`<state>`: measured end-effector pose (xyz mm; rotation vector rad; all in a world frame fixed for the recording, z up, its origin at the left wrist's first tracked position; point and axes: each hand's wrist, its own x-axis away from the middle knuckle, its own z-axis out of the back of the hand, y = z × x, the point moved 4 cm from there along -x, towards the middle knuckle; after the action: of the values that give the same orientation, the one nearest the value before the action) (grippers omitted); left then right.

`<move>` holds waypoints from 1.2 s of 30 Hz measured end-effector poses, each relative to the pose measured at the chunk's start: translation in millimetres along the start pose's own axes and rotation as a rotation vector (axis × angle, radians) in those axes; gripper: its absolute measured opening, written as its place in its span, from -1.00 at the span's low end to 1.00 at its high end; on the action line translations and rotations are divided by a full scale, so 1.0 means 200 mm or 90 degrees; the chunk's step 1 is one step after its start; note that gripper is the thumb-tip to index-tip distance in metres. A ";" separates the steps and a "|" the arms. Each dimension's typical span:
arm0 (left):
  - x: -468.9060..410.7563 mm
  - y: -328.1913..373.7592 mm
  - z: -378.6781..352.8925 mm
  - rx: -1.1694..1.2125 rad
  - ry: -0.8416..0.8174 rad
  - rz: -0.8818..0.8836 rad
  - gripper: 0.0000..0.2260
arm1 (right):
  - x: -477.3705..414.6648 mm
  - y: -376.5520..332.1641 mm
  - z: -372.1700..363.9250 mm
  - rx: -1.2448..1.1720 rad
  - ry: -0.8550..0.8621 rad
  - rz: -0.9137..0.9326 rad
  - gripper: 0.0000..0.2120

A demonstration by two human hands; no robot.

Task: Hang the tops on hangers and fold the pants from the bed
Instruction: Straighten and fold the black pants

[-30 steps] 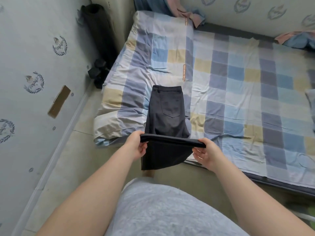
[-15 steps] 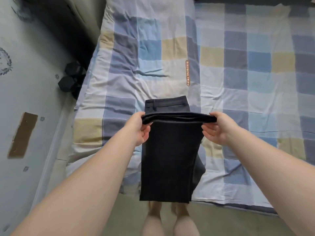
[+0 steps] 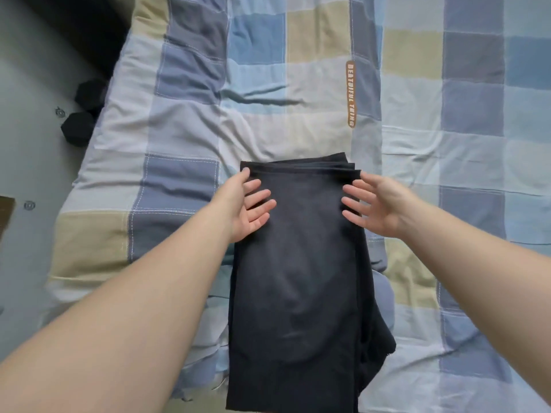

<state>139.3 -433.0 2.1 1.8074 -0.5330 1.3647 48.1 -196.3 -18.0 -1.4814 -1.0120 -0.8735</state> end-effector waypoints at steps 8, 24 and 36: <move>0.25 -0.42 0.07 -0.039 -0.034 0.021 -0.71 | 0.23 0.33 0.13 -0.085 -0.054 -0.033 -0.63; 0.54 -1.62 0.54 -0.099 0.104 0.255 -0.69 | 0.58 1.65 0.49 -0.056 0.053 -0.260 -0.74; 0.31 -1.71 0.78 -0.173 0.208 0.148 -0.91 | 0.46 1.90 0.67 0.006 0.103 -0.279 -0.57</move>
<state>502.8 -343.3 -71.8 1.3033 -0.7263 1.6193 435.4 -69.3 -90.8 -1.1740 -1.2366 -1.2745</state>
